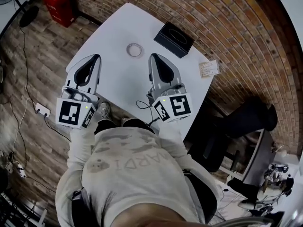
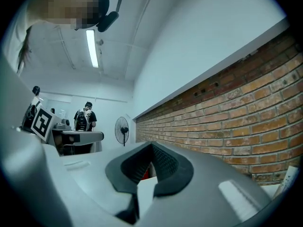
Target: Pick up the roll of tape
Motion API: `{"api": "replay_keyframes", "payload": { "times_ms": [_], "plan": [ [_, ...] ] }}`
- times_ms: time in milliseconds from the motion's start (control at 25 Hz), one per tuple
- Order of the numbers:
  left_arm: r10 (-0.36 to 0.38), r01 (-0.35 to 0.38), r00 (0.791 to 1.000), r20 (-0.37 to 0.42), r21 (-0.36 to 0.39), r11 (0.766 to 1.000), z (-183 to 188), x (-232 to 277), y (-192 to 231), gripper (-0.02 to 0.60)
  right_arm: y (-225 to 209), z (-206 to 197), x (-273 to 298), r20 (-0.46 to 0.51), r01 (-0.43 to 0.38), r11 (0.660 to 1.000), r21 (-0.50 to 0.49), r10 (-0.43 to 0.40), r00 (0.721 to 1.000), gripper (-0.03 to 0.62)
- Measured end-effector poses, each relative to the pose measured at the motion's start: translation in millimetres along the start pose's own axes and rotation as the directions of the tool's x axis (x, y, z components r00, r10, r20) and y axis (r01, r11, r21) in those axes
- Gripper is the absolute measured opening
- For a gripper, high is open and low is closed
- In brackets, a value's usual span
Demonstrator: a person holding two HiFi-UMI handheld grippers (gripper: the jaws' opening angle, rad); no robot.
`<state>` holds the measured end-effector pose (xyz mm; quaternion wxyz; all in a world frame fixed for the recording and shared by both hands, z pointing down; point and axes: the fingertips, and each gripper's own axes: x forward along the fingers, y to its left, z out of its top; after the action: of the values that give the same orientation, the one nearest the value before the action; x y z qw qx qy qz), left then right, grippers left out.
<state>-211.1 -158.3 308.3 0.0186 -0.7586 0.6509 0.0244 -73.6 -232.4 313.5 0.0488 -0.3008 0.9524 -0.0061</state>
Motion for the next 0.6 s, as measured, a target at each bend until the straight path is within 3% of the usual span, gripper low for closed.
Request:
{"api": "replay_keyframes", "payload": {
  "times_ms": [320,600],
  "plan": [
    [-0.118,0.118,0.993,-0.014,-0.002,0.993,-5,42,32,0.006,-28,-20,40,-0.064,0.158,0.986,0.055,-0.154,0.986,0.011],
    [-0.219,0.219,0.975,-0.039,-0.009,0.976,-17,74,55,0.006,-50,-59,66,-0.178,0.293,0.945,0.147,-0.266,0.947,0.011]
  ]
}}
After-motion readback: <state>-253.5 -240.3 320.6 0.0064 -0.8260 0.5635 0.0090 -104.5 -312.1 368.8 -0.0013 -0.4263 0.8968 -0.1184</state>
